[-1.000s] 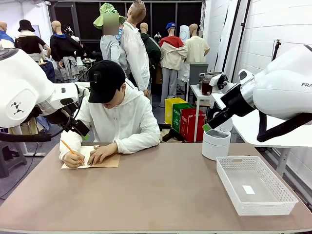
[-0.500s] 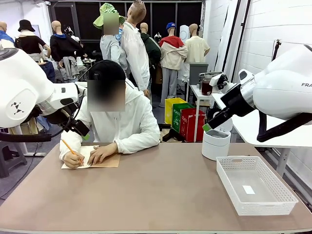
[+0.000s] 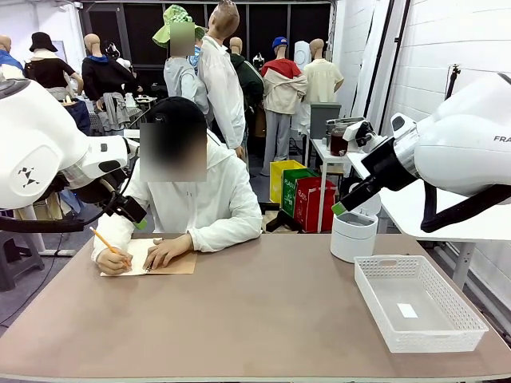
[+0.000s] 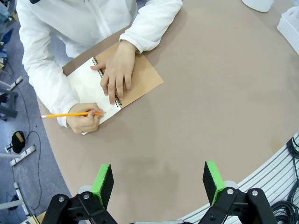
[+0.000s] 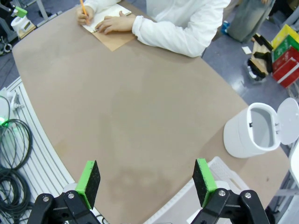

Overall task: Sort the paper based on its condition.
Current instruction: If a person hands you a paper, place it in the Organizing basket , and if it's crumpled, put it in the Trash can.

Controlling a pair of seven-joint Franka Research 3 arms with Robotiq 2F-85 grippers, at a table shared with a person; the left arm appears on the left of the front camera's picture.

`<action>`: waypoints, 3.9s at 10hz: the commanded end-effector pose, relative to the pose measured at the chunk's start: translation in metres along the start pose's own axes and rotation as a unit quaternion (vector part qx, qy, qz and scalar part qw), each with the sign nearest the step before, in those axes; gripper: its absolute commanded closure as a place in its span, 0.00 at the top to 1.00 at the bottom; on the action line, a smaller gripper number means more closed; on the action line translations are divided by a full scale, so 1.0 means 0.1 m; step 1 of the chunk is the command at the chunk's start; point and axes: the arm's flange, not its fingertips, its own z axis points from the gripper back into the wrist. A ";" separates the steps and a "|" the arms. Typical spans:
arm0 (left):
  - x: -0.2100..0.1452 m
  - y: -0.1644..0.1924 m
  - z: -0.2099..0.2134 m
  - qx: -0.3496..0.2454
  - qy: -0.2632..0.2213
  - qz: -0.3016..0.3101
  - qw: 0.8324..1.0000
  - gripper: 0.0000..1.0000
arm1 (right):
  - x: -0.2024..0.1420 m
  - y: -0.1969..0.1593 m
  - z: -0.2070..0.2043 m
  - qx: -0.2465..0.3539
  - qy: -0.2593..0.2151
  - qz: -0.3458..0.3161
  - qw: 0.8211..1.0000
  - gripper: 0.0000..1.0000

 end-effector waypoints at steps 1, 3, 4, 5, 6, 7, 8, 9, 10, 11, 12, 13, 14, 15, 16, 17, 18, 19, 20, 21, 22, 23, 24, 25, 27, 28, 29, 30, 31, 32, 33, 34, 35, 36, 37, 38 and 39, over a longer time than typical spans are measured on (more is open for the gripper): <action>0.00 0.01 0.01 0.000 -0.003 0.002 1.000 1.00 | 0.00 0.00 0.00 0.002 -0.001 -0.002 1.000 1.00; 0.00 0.01 0.01 0.000 -0.003 0.002 1.000 1.00 | 0.00 0.00 0.00 0.002 -0.001 -0.002 1.000 1.00; 0.00 0.01 0.01 0.000 -0.003 0.002 1.000 1.00 | 0.00 0.00 0.00 0.002 -0.001 -0.002 1.000 1.00; 0.00 0.01 0.01 0.000 -0.003 0.002 1.000 1.00 | 0.00 0.00 0.00 0.002 -0.001 -0.002 1.000 1.00; 0.00 0.01 0.01 0.000 -0.003 0.002 1.000 1.00 | 0.00 0.00 0.00 0.002 -0.001 -0.002 1.000 1.00; 0.00 0.01 0.01 0.000 -0.003 0.002 1.000 1.00 | 0.00 0.00 0.00 0.002 -0.001 -0.002 1.000 1.00; 0.00 0.01 0.01 0.000 -0.003 0.002 1.000 1.00 | 0.00 0.00 0.00 0.002 -0.001 -0.002 1.000 1.00; 0.00 0.01 0.01 0.000 -0.003 0.002 1.000 1.00 | 0.00 0.00 0.00 0.002 -0.001 -0.002 1.000 1.00; 0.00 0.01 0.01 0.000 -0.003 0.002 1.000 1.00 | 0.00 0.00 0.00 0.002 -0.001 -0.002 1.000 1.00; 0.00 0.01 0.01 0.000 -0.003 0.002 1.000 1.00 | 0.00 0.00 0.00 0.002 -0.001 -0.002 1.000 1.00; 0.00 0.01 0.01 0.000 -0.003 0.002 1.000 1.00 | 0.00 0.00 0.00 0.002 -0.001 -0.002 1.000 1.00; 0.00 0.01 0.01 0.000 -0.003 0.002 1.000 1.00 | 0.00 0.00 0.00 0.002 -0.001 -0.002 1.000 1.00; 0.00 0.01 0.01 0.000 -0.003 0.002 1.000 1.00 | 0.00 0.00 0.00 0.002 -0.001 -0.002 1.000 1.00; 0.00 0.01 0.01 0.000 -0.003 0.002 1.000 1.00 | 0.00 0.00 0.00 0.002 -0.001 -0.002 1.000 1.00; 0.00 0.01 0.01 0.000 -0.003 0.002 1.000 1.00 | 0.00 0.00 0.00 0.002 -0.001 -0.002 1.000 1.00; 0.00 0.01 0.01 0.000 -0.003 0.002 1.000 1.00 | 0.00 0.00 0.00 0.002 -0.001 -0.002 1.000 1.00; 0.00 0.01 0.01 0.000 -0.003 0.002 1.000 1.00 | 0.00 0.00 0.00 0.002 -0.001 -0.002 1.000 1.00; 0.00 0.01 0.01 0.000 -0.003 0.002 1.000 1.00 | 0.00 0.00 0.00 0.002 -0.001 -0.002 1.000 1.00; 0.00 0.01 0.01 0.000 -0.003 0.002 1.000 1.00 | 0.00 0.00 0.00 0.002 -0.001 -0.002 1.000 1.00; 0.00 0.01 0.01 0.000 -0.003 0.002 1.000 1.00 | 0.00 0.00 0.00 0.002 -0.001 -0.002 1.000 1.00; 0.00 0.01 0.01 0.000 -0.003 0.002 1.000 1.00 | 0.00 0.00 0.00 0.002 -0.001 -0.002 1.000 1.00; 0.00 0.01 0.01 0.000 -0.003 0.002 1.000 1.00 | 0.00 0.00 0.00 0.002 -0.001 -0.002 1.000 1.00; 0.00 0.01 0.01 0.000 -0.003 0.002 1.000 1.00 | 0.00 0.00 0.00 0.002 -0.001 -0.002 1.000 1.00; 0.00 0.01 0.01 0.000 -0.003 0.002 1.000 1.00 | 0.00 0.00 0.00 0.002 -0.001 -0.002 1.000 1.00; 0.00 0.01 0.01 0.000 -0.003 0.002 1.000 1.00 | 0.00 0.00 0.00 0.002 -0.001 -0.002 1.000 1.00; 0.00 0.01 0.01 0.000 -0.003 0.002 1.000 1.00 | 0.00 0.00 0.00 0.002 -0.001 -0.002 1.000 1.00; 0.00 0.01 0.01 0.000 -0.003 0.002 1.000 1.00 | 0.00 0.00 0.00 0.002 -0.001 -0.002 1.000 1.00; 0.00 0.01 0.01 0.000 -0.003 0.002 1.000 1.00 | 0.00 0.00 0.00 0.002 -0.001 -0.002 1.000 1.00; 0.00 0.01 0.01 0.000 -0.003 0.002 1.000 1.00 | 0.00 0.00 0.00 0.002 -0.001 -0.002 1.000 1.00; 0.00 0.01 0.01 0.000 -0.003 0.002 1.000 1.00 | 0.00 0.00 0.00 0.002 -0.001 -0.002 1.000 1.00; 0.00 0.01 0.01 0.000 -0.003 0.002 1.000 1.00 | 0.00 0.00 0.00 0.002 -0.001 -0.002 1.000 1.00; 0.00 0.01 0.01 0.000 -0.003 0.002 1.000 1.00 | 0.00 0.00 0.00 0.002 -0.001 -0.002 1.000 1.00; 0.00 0.01 0.01 0.000 -0.003 0.002 1.000 1.00 | 0.00 0.00 0.00 0.002 -0.001 -0.002 1.000 1.00; 0.00 0.01 0.01 0.000 -0.003 0.002 1.000 1.00 | 0.00 0.00 0.00 0.002 -0.001 -0.002 1.000 1.00; 0.00 0.01 0.01 0.000 -0.003 0.002 1.000 1.00 | 0.00 0.00 0.00 0.002 -0.001 -0.002 1.000 1.00; 0.00 0.01 0.01 0.000 -0.003 0.002 1.000 1.00 | 0.00 0.00 0.00 0.002 -0.001 -0.002 1.000 1.00; 0.00 0.01 0.01 0.000 -0.003 0.002 1.000 1.00 | 0.00 0.00 0.00 0.002 -0.001 -0.002 1.000 1.00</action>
